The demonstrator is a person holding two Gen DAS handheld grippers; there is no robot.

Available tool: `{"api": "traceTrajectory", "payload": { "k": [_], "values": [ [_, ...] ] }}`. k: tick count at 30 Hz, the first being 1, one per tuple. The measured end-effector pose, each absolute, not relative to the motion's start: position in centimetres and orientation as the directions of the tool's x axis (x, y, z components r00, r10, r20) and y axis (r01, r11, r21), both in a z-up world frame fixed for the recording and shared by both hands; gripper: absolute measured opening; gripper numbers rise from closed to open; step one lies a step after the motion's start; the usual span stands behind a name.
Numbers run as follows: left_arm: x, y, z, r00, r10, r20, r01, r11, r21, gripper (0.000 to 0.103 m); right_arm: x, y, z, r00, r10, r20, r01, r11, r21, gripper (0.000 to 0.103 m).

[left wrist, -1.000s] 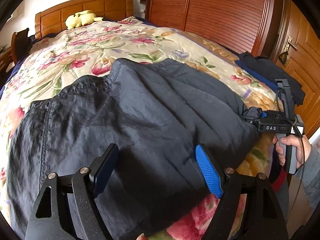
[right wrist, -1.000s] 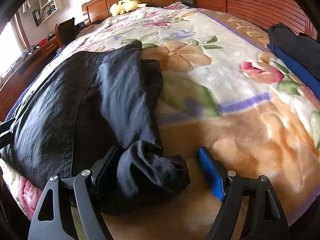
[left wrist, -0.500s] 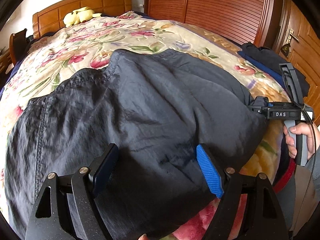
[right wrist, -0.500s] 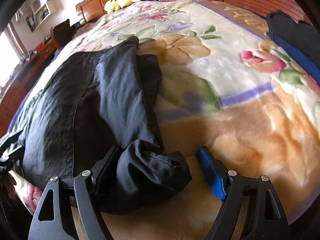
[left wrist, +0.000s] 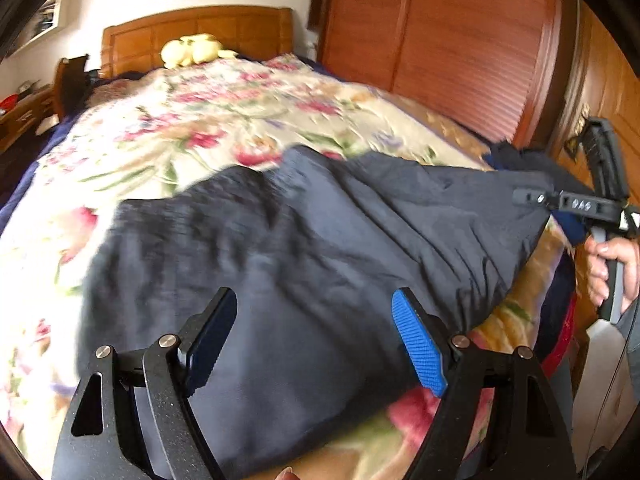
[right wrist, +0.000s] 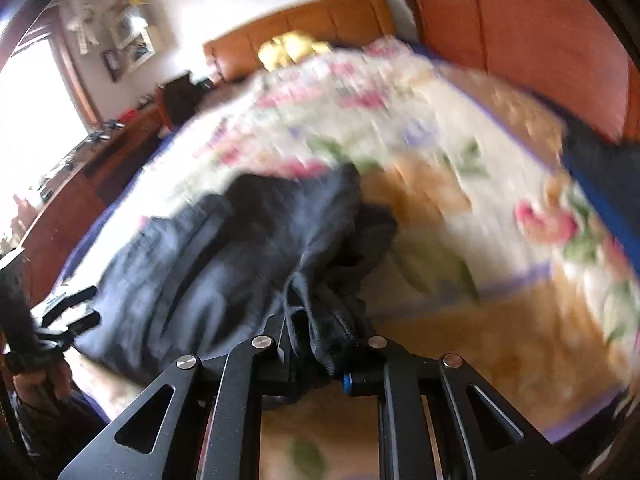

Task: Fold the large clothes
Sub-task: 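Grasp the trouser leg cuff with the right gripper and lift it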

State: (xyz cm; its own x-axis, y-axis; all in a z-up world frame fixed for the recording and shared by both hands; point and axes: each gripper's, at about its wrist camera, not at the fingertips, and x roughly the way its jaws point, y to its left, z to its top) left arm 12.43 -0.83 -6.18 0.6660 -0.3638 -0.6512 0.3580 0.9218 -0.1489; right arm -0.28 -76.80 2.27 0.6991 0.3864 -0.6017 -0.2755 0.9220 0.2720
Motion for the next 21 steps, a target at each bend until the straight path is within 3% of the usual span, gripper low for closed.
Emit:
{"api": "traceTrajectory", "payload": {
  "k": [11, 21],
  "values": [
    [9.1, 11.1, -3.3, 0.797, -0.225, -0.561, 0.167, 0.974, -0.154, 0.081, -2.9, -60.1, 12.5, 0.693, 0.535, -0.482, -0.581, 0.812, 0.066, 0.014],
    [7.7, 18.2, -3.4, 0.831, -0.121, -0.543, 0.022, 0.982, -0.185, 0.081, -3.6, -45.1, 11.9, 0.513, 0.683, -0.520, -0.789, 0.613, 0.026, 0.013]
  ]
}}
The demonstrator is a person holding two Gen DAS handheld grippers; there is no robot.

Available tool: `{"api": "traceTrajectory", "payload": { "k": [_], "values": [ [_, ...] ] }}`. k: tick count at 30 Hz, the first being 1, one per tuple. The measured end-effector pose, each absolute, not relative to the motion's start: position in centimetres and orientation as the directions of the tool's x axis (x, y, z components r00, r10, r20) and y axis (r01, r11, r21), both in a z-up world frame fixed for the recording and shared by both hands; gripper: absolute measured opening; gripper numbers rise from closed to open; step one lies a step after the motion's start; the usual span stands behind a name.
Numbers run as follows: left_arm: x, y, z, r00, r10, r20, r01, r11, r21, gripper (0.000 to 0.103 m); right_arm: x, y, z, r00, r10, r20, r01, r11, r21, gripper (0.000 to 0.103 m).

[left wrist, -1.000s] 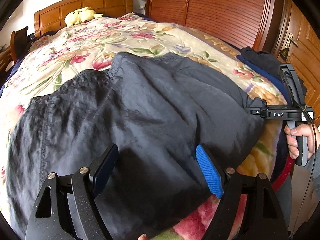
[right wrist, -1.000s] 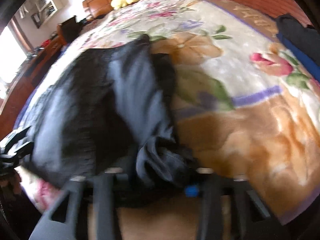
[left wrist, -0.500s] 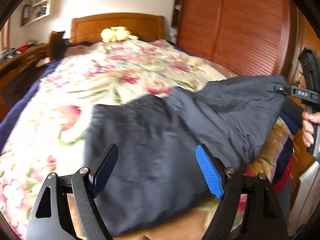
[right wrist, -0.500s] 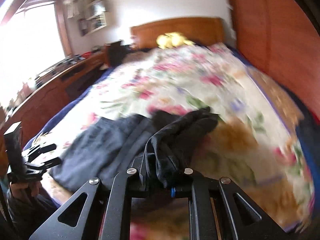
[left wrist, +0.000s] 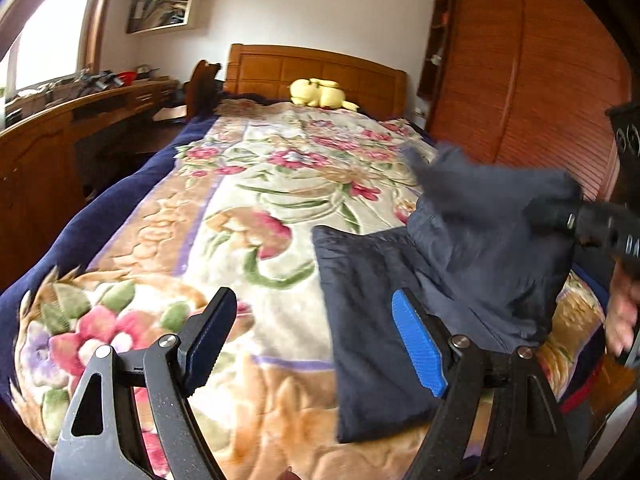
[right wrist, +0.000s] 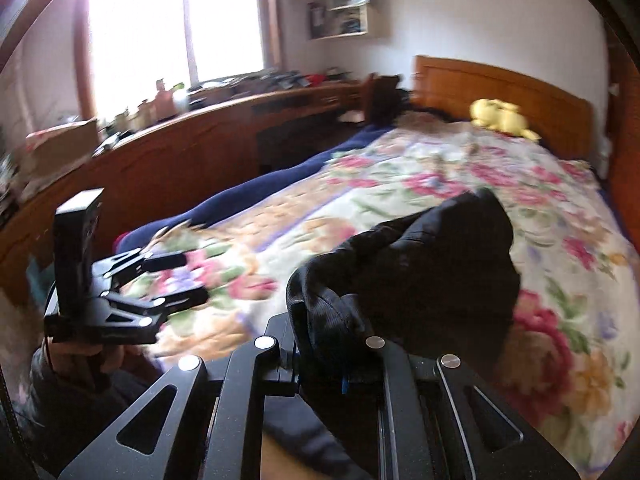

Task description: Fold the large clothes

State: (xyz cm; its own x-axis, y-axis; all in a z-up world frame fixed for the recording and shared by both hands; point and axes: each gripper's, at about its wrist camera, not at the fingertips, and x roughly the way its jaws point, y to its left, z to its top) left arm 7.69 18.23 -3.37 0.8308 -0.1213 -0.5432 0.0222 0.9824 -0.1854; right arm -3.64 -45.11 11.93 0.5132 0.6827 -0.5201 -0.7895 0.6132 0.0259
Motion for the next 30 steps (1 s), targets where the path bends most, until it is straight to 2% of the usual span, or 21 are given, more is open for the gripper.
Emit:
{"api": "traceTrajectory", "payload": {
  "k": [5, 8, 10, 13, 16, 21, 26, 30],
  "values": [
    [7.5, 19.9, -3.8, 0.834, -0.089, -0.545, -0.015, 0.983, -0.184, 0.081, -2.1, -40.3, 7.1, 0.399, 0.672, -0.624, -0.818, 0.568, 0.088, 0.016],
    [7.2, 20.6, -4.0, 0.831, -0.092, -0.549, -0.020, 0.981, -0.194, 0.081, -1.2, -38.7, 5.4, 0.376, 0.635, -0.675, -0.814, 0.574, 0.087, 0.024],
    [7.2, 20.5, -4.0, 0.830, -0.092, -0.549, -0.018, 0.981, -0.191, 0.081, -0.9, -38.6, 5.9, 0.360, 0.646, -0.673, -0.821, 0.563, 0.101, 0.038],
    [7.2, 20.3, -4.0, 0.832, -0.098, -0.547, -0.007, 0.982, -0.187, 0.081, -2.8, -38.7, 7.9, 0.410, 0.643, -0.647, -0.813, 0.579, 0.061, 0.053],
    [7.1, 19.7, -3.9, 0.832, -0.106, -0.545, 0.008, 0.984, -0.179, 0.081, -3.3, -40.6, 10.1, 0.457, 0.643, -0.614, -0.801, 0.598, 0.031, 0.054],
    [7.2, 18.9, -3.9, 0.831, -0.122, -0.543, 0.032, 0.985, -0.172, 0.081, -5.3, -45.6, 10.8, 0.552, 0.604, -0.575, -0.756, 0.653, -0.040, 0.054],
    [7.3, 18.2, -3.6, 0.829, -0.141, -0.542, 0.053, 0.983, -0.174, 0.081, -4.8, -47.4, 8.0, 0.612, 0.492, -0.620, -0.685, 0.721, -0.104, 0.054],
    [7.1, 17.6, -3.3, 0.832, -0.155, -0.532, 0.072, 0.982, -0.174, 0.081, -4.2, -48.7, 5.7, 0.595, 0.442, -0.671, -0.651, 0.755, -0.080, 0.054]
  ]
}}
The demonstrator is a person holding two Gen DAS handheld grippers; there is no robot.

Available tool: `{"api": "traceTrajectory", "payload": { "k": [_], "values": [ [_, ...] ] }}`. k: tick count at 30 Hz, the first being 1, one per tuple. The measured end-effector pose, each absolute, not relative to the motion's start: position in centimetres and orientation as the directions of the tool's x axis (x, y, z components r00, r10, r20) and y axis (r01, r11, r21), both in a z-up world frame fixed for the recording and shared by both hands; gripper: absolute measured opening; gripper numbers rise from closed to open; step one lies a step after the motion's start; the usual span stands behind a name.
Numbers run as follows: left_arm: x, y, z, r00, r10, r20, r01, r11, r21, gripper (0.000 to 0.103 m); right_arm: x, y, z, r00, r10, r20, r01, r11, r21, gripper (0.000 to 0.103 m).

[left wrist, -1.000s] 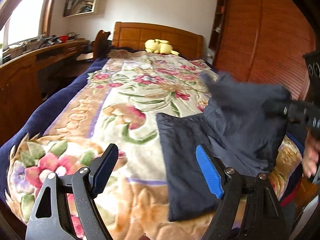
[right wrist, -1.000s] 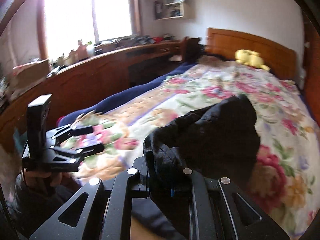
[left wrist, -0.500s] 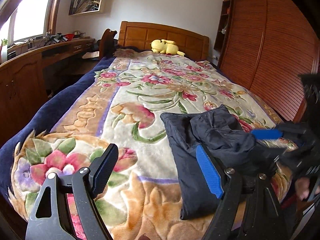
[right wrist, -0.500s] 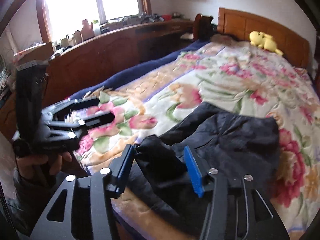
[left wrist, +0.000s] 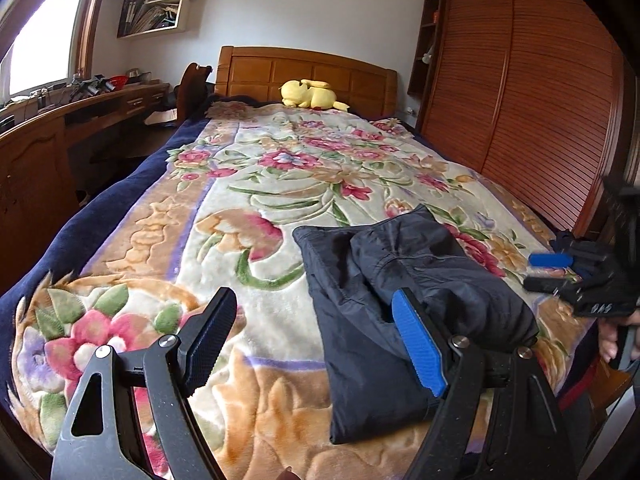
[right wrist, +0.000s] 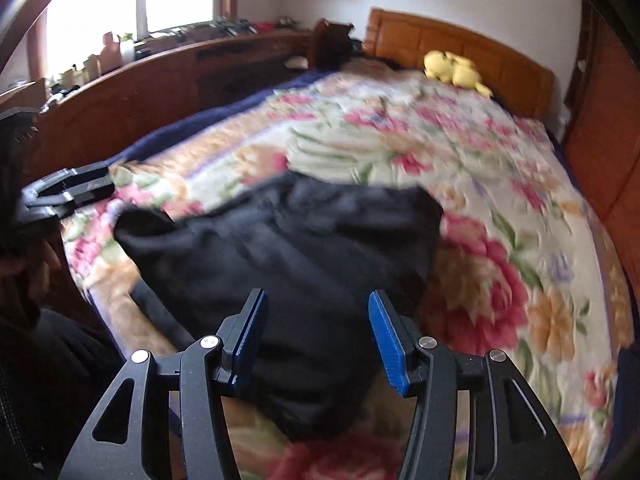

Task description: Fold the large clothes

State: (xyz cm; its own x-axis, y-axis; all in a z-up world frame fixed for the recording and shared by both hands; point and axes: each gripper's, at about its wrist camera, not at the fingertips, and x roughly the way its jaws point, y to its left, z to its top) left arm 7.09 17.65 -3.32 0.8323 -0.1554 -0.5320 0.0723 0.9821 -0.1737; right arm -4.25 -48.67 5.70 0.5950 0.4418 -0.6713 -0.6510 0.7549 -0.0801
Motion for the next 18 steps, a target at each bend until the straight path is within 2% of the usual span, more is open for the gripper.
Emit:
{"api": "traceTrajectory", "payload": {
  "k": [6, 18],
  "values": [
    [7.1, 17.2, -3.1, 0.833, -0.166, -0.527, 0.085, 0.981, -0.176, 0.081, -2.5, -47.6, 3.0, 0.495, 0.474, -0.728, -0.675, 0.738, 0.021, 0.050],
    [7.3, 15.5, -3.8, 0.813, -0.193, -0.550, 0.122, 0.979, -0.164, 0.081, -3.0, -46.0, 0.5, 0.497, 0.481, -0.722, -0.694, 0.720, 0.002, 0.050]
  ]
}}
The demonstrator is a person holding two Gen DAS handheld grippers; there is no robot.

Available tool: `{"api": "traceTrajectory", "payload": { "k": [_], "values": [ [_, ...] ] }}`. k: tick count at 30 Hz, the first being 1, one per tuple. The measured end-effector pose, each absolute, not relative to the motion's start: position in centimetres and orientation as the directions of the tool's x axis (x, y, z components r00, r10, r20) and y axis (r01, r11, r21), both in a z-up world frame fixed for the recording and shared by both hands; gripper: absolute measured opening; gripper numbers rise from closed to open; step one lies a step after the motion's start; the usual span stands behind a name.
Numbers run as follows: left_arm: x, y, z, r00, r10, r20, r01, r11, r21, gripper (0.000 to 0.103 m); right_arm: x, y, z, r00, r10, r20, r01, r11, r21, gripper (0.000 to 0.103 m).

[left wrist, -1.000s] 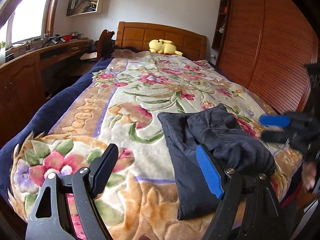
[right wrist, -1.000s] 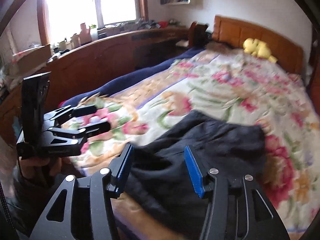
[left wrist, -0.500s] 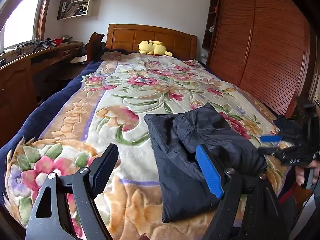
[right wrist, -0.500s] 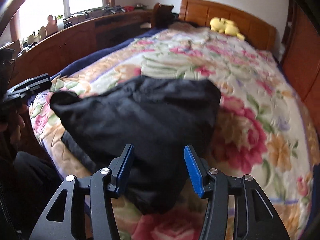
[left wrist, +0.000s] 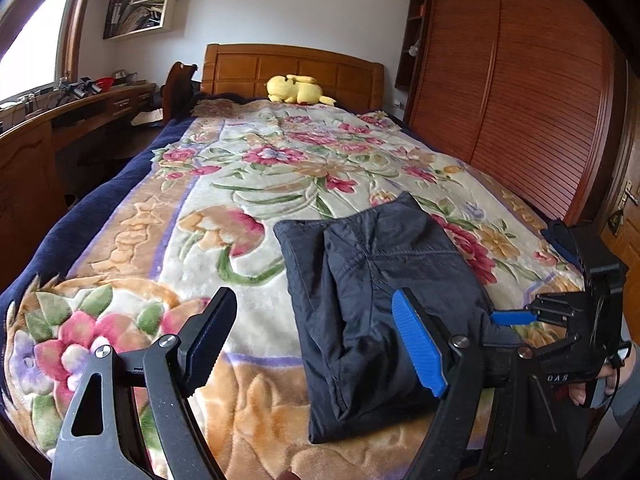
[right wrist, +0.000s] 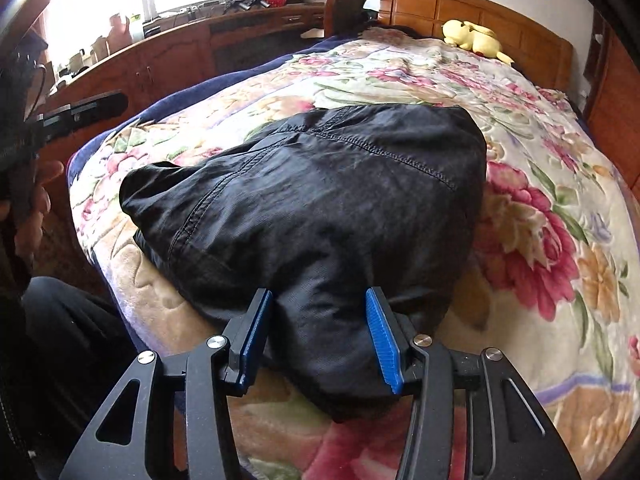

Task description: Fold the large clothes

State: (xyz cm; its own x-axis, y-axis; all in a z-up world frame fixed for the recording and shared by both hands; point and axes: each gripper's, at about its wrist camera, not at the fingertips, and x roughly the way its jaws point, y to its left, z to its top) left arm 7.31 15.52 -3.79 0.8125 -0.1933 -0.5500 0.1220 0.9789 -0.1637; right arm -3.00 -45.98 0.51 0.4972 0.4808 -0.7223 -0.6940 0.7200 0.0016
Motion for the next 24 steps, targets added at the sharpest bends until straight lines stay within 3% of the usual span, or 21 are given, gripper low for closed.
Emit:
{"api": "traceTrajectory", "payload": {
  "k": [9, 14, 20, 24],
  "values": [
    [7.3, 13.7, -5.7, 0.758, -0.246, -0.604, 0.186, 0.969, -0.162, 0.081, -4.7, -48.4, -0.3, 0.513, 0.494, -0.702, -0.698, 0.716, -0.007, 0.050],
    [7.2, 13.6, -5.6, 0.749, -0.298, -0.592, 0.224, 0.954, -0.196, 0.079, -5.0, -48.4, -0.5, 0.526, 0.489, -0.696, -0.701, 0.713, -0.028, 0.050],
    [6.4, 12.9, -7.0, 0.715, -0.315, -0.624, 0.254, 0.949, -0.189, 0.047, -5.6, -48.7, -0.5, 0.538, 0.487, -0.688, -0.703, 0.710, -0.046, 0.050],
    [5.9, 12.5, -8.4, 0.698, -0.295, -0.652, 0.246, 0.955, -0.169, 0.040, -5.8, -49.0, -0.4, 0.541, 0.492, -0.682, -0.704, 0.708, -0.048, 0.050]
  ]
}}
